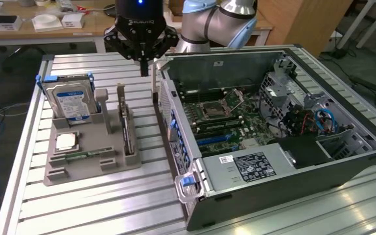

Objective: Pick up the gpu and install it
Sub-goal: 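Reach for the gpu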

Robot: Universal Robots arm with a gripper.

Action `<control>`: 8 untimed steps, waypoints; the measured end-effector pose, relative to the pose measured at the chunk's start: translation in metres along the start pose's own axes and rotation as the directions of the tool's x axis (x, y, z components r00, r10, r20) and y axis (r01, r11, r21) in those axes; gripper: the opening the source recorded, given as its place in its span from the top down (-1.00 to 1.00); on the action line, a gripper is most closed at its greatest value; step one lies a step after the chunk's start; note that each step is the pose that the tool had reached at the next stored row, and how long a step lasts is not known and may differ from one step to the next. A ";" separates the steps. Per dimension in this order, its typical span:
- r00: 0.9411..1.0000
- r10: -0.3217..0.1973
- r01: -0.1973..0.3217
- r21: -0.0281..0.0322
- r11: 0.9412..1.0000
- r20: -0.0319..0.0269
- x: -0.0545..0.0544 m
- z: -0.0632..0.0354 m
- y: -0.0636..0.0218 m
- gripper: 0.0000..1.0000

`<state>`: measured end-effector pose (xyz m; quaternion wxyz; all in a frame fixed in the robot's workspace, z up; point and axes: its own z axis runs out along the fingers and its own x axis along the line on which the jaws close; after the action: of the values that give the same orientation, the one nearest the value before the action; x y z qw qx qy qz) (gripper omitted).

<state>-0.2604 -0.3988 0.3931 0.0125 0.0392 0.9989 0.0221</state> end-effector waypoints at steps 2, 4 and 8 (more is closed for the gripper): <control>1.000 0.000 0.000 0.000 1.000 0.000 0.006 -0.0001 -0.0005 0.80; 1.000 0.000 0.000 0.000 1.000 0.000 0.012 -0.0003 -0.0010 0.80; 1.000 0.001 -0.001 0.000 1.000 0.000 0.025 -0.0006 -0.0019 0.80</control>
<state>-0.2854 -0.3987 0.3930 0.0125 0.0396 0.9989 0.0221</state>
